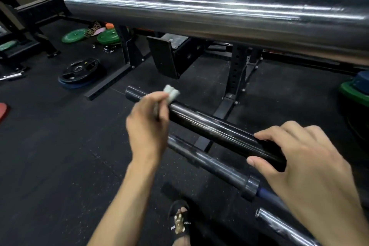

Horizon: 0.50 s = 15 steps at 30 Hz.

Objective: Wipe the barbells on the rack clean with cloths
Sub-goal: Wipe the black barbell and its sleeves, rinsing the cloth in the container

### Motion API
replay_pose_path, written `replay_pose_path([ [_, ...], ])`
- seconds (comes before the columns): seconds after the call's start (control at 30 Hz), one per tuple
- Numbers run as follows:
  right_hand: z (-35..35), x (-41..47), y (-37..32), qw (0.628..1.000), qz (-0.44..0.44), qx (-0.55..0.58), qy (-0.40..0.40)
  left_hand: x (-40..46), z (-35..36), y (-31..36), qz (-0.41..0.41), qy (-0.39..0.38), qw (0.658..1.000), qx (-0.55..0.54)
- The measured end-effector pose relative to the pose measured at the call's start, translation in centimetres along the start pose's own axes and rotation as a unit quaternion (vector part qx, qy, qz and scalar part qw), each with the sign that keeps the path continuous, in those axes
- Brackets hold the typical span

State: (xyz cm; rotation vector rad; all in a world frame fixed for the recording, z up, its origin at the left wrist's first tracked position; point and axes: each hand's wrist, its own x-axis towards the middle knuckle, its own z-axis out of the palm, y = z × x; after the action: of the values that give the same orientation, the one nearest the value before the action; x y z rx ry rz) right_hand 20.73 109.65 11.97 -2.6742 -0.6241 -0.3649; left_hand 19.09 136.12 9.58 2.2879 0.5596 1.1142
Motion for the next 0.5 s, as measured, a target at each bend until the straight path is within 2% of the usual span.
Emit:
replay_pose_path([
  [0.07, 0.1, -0.1, -0.2, 1.000, -0.006, -0.007, 0.010, 0.2, -0.4, 0.5, -0.018, 0.008, 0.999, 0.026],
  [0.2, 0.3, -0.2, -0.5, 1.000, -0.004, -0.015, 0.024, -3.7, 0.3, 4.9, 0.097, -0.090, 0.991, 0.000],
  [0.27, 0.3, -0.2, -0.5, 0.999, -0.007, -0.018, 0.027, -4.0, 0.4, 5.0, 0.129, -0.107, 0.986, -0.010],
  [0.33, 0.3, -0.3, -0.5, 0.999, -0.013, -0.016, 0.030, -2.2, 0.2, 2.8, 0.096, -0.064, 0.993, 0.025],
  [0.43, 0.5, -0.4, -0.7, 0.999, -0.015, -0.011, 0.041, 0.1, -0.6, 0.0, -0.022, -0.007, 0.999, 0.022],
  [0.5, 0.6, -0.5, -1.0, 0.999, -0.020, -0.012, 0.046, -0.7, -0.5, 0.9, 0.003, -0.021, 1.000, 0.020],
])
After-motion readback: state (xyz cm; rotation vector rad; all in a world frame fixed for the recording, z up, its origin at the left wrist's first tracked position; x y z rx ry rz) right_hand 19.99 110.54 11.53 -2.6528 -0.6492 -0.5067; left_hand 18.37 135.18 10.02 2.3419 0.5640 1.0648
